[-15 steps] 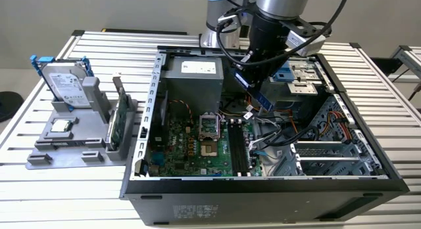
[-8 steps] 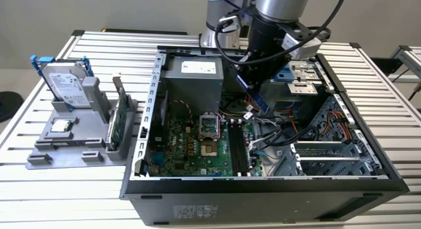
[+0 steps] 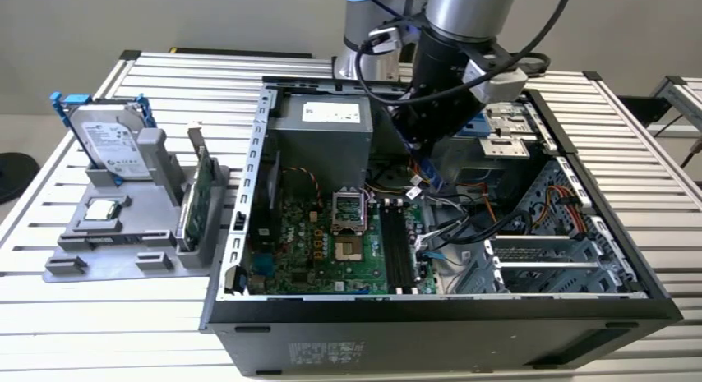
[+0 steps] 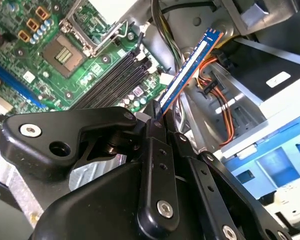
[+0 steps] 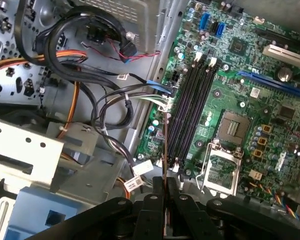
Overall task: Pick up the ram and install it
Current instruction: 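Insert the ram into the slot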
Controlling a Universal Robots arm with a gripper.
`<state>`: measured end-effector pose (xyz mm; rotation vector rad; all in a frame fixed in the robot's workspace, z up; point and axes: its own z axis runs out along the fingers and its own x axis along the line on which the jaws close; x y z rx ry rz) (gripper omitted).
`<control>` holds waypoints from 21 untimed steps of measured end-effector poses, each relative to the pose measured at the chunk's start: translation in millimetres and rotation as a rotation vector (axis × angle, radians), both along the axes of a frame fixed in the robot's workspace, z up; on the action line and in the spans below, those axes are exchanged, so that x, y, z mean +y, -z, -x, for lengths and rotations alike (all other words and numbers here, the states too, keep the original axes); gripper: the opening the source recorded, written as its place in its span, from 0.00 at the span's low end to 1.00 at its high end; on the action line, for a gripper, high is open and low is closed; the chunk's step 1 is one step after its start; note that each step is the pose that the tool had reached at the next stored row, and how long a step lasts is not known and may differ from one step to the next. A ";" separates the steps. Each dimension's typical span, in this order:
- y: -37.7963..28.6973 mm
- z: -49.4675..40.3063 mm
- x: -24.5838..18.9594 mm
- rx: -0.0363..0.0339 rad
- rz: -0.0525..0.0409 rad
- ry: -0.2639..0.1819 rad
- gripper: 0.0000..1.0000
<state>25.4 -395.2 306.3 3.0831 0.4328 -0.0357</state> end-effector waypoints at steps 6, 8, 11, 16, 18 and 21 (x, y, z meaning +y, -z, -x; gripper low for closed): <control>3.0 -0.1 0.0 0.0000 0.0002 0.079 0.00; 3.9 -0.1 0.0 -0.0001 0.0006 0.105 0.00; 4.9 -0.2 0.0 -0.0001 0.0010 0.139 0.00; 6.3 -0.3 0.0 0.0000 0.0019 0.191 0.00; 6.8 -0.3 0.0 -0.0001 0.0020 0.205 0.00; 7.2 -0.3 0.0 -0.0001 0.0022 0.220 0.00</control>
